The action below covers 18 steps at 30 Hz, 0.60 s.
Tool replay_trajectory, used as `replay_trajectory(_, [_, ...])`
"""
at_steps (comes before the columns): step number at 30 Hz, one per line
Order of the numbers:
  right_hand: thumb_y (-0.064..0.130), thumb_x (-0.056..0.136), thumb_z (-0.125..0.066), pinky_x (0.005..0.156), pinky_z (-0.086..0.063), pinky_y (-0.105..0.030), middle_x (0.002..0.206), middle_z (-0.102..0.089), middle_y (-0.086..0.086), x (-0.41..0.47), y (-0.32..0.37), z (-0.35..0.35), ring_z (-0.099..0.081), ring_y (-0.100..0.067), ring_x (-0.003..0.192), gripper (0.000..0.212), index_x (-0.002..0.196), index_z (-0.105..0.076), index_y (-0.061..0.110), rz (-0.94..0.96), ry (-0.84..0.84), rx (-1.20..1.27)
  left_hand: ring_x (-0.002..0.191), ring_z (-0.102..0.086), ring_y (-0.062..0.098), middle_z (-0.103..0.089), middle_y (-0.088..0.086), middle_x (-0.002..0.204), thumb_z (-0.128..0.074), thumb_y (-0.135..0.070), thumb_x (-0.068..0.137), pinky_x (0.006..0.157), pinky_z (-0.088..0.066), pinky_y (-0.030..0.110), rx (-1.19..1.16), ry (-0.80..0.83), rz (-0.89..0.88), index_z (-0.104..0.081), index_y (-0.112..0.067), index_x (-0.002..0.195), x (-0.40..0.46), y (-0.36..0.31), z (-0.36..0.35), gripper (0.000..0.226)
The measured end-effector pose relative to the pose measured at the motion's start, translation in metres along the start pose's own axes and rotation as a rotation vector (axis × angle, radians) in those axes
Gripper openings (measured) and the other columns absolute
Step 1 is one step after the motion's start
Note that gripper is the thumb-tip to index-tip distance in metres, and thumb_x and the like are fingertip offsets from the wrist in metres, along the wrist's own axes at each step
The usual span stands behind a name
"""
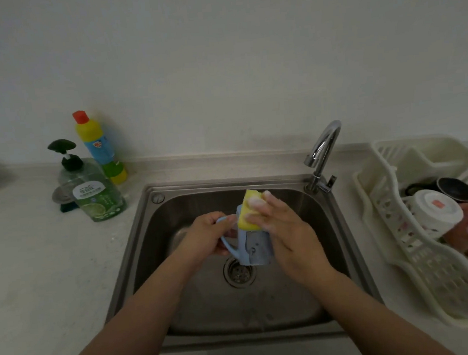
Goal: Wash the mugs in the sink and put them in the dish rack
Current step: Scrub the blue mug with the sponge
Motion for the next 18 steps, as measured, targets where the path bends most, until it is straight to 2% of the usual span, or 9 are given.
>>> replay_trajectory(2, [0.002,0.091,-0.055,0.108,-0.039,-0.052,0.147,-0.044,0.0,-0.009,0.001,-0.008,-0.031,-0.022,0.143,0.042,0.131,-0.055,0.015,0.085,0.016,-0.114,0.06,-0.065,0.009,-0.071,0.003,0.078,-0.056,-0.03,0.098,0.052,-0.052,0.024,0.05,-0.031,0.002,-0.061,-0.008,0.09,0.0,-0.002,0.003,0.023])
replay_trajectory(5, [0.011,0.095,-0.047,0.112,-0.034,-0.045,0.141,-0.052,-0.004,-0.053,0.021,-0.023,-0.035,-0.023,0.141,0.035,0.129,-0.054,0.017,0.328,0.105,-0.133,0.059,-0.067,0.007,-0.072,0.006,0.082,-0.057,-0.027,0.098,0.051,-0.052,0.023,0.115,-0.053,-0.021,-0.06,-0.009,0.086,0.001,-0.005,0.012,0.023])
replay_trajectory(7, [0.015,0.095,-0.047,0.116,-0.025,-0.039,0.138,-0.052,-0.005,-0.031,0.014,-0.025,-0.03,-0.018,0.142,0.032,0.126,-0.054,0.017,0.286,0.096,-0.131,0.064,-0.068,0.013,-0.072,0.009,0.085,-0.058,-0.028,0.098,0.052,-0.053,0.023,0.174,-0.028,-0.028,-0.059,-0.01,0.081,0.0,-0.008,0.009,0.025])
replay_trajectory(9, [0.008,0.087,-0.052,0.119,-0.01,-0.029,0.138,-0.053,-0.009,-0.001,0.004,-0.023,-0.021,-0.013,0.144,0.039,0.125,-0.058,0.013,0.157,0.043,-0.219,0.067,-0.068,0.018,-0.071,0.008,0.082,-0.057,-0.031,0.098,0.053,-0.053,0.024,0.201,-0.019,-0.025,-0.058,-0.009,0.081,-0.001,-0.009,0.005,0.028])
replay_trajectory(10, [0.006,0.083,-0.054,0.119,-0.007,-0.028,0.137,-0.055,-0.011,0.001,0.003,-0.028,-0.023,-0.014,0.143,0.041,0.123,-0.061,0.011,0.138,0.06,-0.244,0.068,-0.068,0.019,-0.07,0.007,0.08,-0.056,-0.032,0.098,0.054,-0.054,0.025,0.204,-0.024,-0.025,-0.058,-0.009,0.081,-0.001,-0.009,0.006,0.029])
replay_trajectory(12, [0.01,0.084,-0.052,0.12,-0.012,-0.033,0.136,-0.056,-0.01,-0.023,0.018,-0.038,-0.031,-0.02,0.14,0.04,0.122,-0.063,0.013,0.272,0.152,-0.245,0.069,-0.069,0.02,-0.069,0.007,0.081,-0.054,-0.031,0.099,0.056,-0.056,0.026,0.212,-0.036,-0.018,-0.057,-0.01,0.081,-0.001,-0.009,0.011,0.028])
replay_trajectory(14, [0.015,0.088,-0.049,0.119,-0.018,-0.038,0.141,-0.05,-0.004,-0.05,0.028,-0.04,-0.03,-0.019,0.142,0.038,0.125,-0.056,0.018,0.42,0.204,-0.26,0.071,-0.069,0.02,-0.07,0.011,0.088,-0.053,-0.03,0.1,0.057,-0.056,0.026,0.196,-0.024,-0.021,-0.057,-0.01,0.082,0.0,-0.007,0.014,0.026])
replay_trajectory(15, [0.017,0.092,-0.048,0.117,-0.023,-0.041,0.143,-0.047,-0.003,-0.043,0.021,-0.036,-0.03,-0.02,0.142,0.037,0.128,-0.053,0.018,0.381,0.182,-0.209,0.072,-0.069,0.019,-0.071,0.012,0.091,-0.053,-0.029,0.1,0.057,-0.056,0.025,0.185,-0.014,-0.015,-0.058,-0.01,0.084,0.0,-0.006,0.014,0.026])
replay_trajectory(18, [0.038,0.101,-0.04,0.115,-0.033,-0.042,0.153,-0.036,0.011,-0.009,-0.021,-0.01,-0.027,-0.015,0.145,0.038,0.136,-0.05,0.029,-0.074,0.004,0.089,0.074,-0.068,0.016,-0.072,0.009,0.093,-0.05,-0.032,0.101,0.06,-0.056,0.026,0.147,0.003,0.006,-0.062,-0.009,0.092,0.0,0.002,0.014,0.028])
Point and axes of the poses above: each hand's wrist, its own x-axis towards the middle knuckle, its own z-axis out of the back of the hand, y = z × x, the point moved 10 cm from there along x, towards the middle knuckle
